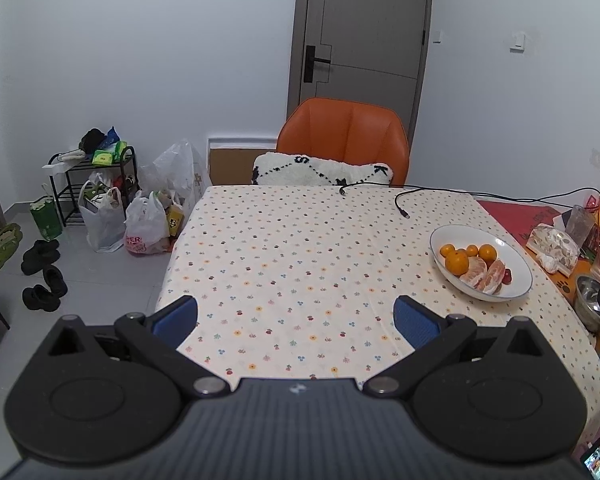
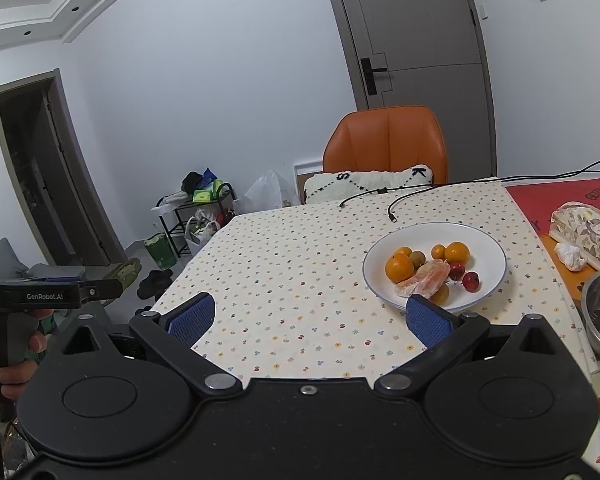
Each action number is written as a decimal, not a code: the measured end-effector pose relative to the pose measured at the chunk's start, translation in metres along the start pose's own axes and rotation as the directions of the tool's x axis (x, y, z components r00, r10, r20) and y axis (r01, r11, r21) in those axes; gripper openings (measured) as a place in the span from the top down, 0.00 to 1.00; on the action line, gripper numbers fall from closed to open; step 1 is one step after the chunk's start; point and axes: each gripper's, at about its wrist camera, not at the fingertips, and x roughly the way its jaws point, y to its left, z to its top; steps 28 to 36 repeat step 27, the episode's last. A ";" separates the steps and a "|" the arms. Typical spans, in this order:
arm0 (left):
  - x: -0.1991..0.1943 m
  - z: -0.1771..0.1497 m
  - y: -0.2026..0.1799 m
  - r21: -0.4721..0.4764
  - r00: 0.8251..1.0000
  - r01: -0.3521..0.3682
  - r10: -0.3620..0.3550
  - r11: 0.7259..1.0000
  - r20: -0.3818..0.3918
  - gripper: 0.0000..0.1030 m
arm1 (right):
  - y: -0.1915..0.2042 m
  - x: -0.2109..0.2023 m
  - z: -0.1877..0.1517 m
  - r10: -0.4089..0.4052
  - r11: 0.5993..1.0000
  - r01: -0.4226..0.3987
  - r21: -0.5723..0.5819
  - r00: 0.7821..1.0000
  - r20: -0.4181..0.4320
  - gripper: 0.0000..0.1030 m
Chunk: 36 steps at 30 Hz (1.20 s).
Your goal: Organize fruits
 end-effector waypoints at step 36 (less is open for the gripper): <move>0.001 -0.001 -0.001 -0.001 1.000 0.004 -0.004 1.000 0.000 0.00 | 0.000 0.001 0.000 -0.005 1.000 0.005 -0.007 1.000 0.000 0.00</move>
